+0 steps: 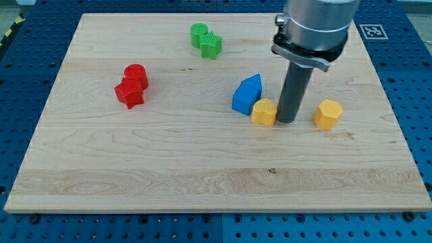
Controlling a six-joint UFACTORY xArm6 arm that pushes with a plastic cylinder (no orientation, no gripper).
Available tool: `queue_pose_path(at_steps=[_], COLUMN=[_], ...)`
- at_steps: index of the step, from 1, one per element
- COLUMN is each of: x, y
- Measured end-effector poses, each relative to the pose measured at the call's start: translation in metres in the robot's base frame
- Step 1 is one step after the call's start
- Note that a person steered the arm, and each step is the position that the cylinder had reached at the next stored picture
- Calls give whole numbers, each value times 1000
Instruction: Push the yellow hexagon towards the yellow heart
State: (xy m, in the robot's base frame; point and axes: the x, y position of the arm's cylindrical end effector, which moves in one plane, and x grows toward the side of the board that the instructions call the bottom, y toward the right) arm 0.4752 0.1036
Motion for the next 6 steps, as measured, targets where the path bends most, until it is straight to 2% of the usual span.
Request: queue_pose_path(at_steps=[1,2,3,4,6], x=[39,71,65,36,6], y=[7,46,97,121,107])
